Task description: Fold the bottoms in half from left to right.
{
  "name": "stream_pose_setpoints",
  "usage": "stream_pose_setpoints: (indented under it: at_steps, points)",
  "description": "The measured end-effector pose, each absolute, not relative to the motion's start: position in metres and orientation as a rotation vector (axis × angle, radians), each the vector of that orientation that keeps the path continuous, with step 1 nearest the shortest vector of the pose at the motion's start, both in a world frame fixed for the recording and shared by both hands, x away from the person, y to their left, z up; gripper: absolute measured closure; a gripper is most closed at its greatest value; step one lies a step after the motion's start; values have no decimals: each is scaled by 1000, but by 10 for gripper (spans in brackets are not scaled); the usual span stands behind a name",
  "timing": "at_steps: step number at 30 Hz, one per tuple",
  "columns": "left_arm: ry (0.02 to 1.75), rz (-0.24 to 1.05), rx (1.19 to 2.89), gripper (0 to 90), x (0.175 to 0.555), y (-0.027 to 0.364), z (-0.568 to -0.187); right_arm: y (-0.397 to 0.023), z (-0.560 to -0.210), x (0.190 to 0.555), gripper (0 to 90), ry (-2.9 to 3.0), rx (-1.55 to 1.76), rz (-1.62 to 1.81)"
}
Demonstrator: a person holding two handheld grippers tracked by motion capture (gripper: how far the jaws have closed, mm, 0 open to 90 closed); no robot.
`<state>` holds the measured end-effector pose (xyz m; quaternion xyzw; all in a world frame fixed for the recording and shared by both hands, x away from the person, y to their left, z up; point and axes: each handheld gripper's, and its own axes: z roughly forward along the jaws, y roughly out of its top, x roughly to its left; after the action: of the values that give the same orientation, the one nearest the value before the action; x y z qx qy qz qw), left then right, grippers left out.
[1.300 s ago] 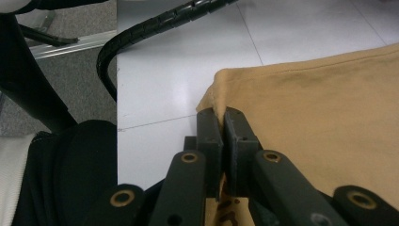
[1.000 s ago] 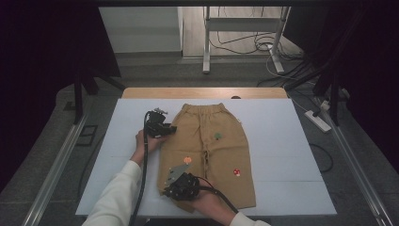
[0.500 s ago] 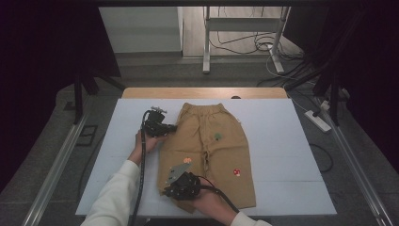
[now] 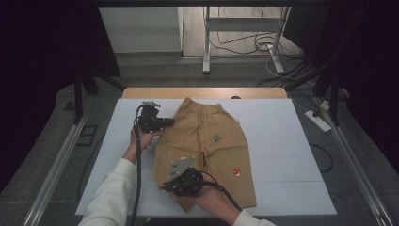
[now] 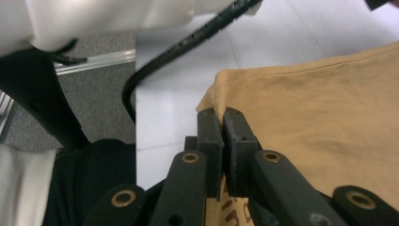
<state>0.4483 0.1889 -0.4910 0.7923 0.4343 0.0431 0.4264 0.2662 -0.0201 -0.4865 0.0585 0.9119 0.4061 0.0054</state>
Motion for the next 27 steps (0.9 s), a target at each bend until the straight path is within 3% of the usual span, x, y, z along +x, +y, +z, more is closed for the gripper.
stream_pose_setpoints:
  at_steps: [8, 18, 27]
  points:
    - [1130, 69, 1960, 844, 451, 195, -497, -20, -487, 266, 861, 2859, 185, 1266]
    - [1120, 121, 1872, 845, 435, 219, -473, -15, -471, 256, 861, 2822, 130, 1333]
    - [1129, 99, 1886, 845, 440, 211, -480, -27, -475, 266, 862, 2834, 206, 1319]
